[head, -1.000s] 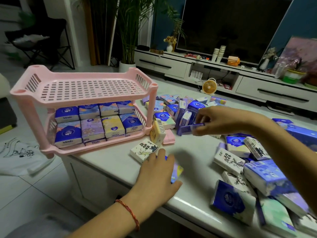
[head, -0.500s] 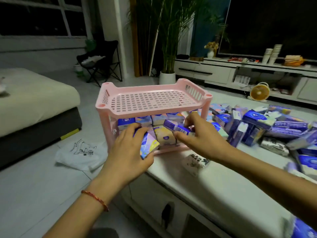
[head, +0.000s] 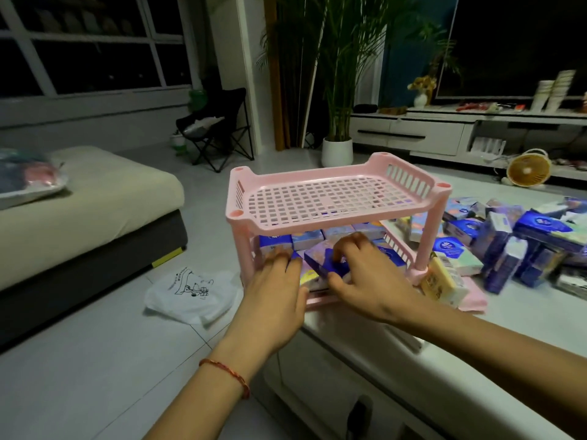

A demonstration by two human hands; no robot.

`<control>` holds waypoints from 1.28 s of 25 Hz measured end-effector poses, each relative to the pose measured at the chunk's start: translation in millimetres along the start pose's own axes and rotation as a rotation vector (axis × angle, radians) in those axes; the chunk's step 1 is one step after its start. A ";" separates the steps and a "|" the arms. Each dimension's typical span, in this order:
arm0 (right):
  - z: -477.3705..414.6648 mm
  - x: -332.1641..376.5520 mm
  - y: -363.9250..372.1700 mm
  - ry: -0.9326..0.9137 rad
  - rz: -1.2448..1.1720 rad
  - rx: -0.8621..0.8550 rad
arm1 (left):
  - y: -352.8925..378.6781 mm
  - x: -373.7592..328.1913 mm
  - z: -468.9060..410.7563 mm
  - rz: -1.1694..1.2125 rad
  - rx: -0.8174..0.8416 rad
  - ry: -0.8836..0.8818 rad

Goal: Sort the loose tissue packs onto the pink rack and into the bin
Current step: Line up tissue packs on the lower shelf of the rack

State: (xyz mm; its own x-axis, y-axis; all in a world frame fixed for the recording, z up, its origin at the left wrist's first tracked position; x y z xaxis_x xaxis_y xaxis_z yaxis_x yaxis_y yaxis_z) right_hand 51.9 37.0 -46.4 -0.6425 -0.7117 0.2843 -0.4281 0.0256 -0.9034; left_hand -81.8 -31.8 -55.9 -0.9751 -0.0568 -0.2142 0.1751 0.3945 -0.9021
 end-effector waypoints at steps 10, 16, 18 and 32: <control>7.1 -2.4 3.5 -0.102 -0.110 0.000 | 4.7 -6.9 6.0 -0.251 -0.167 0.044; 2.5 -5.2 10.5 -0.167 -0.147 -0.056 | 11.0 -16.2 11.0 -0.389 -0.142 -0.066; 1.2 -6.2 11.3 -0.180 -0.153 -0.073 | 12.1 -15.5 10.5 -0.405 -0.150 -0.074; -2.7 -1.4 11.3 -0.184 -0.132 -0.094 | 16.1 -8.3 13.5 -0.264 -0.258 -0.043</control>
State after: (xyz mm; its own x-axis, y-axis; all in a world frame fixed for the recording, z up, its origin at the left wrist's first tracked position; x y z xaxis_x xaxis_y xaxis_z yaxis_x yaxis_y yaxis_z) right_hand 46.2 40.2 -56.2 -0.4538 -0.8289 0.3271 -0.5636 -0.0174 -0.8258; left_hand -69.0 -37.3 -73.7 -0.9746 -0.2238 -0.0074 -0.1269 0.5792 -0.8052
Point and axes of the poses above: each hand's wrist, its own z-axis away from the middle knuckle, its own y-axis out of the palm, x = y × z, the point moved 3 cm from there along -z, towards the middle knuckle, and after that the axes turned 7 degrees about -y, right-handed, at the moved point
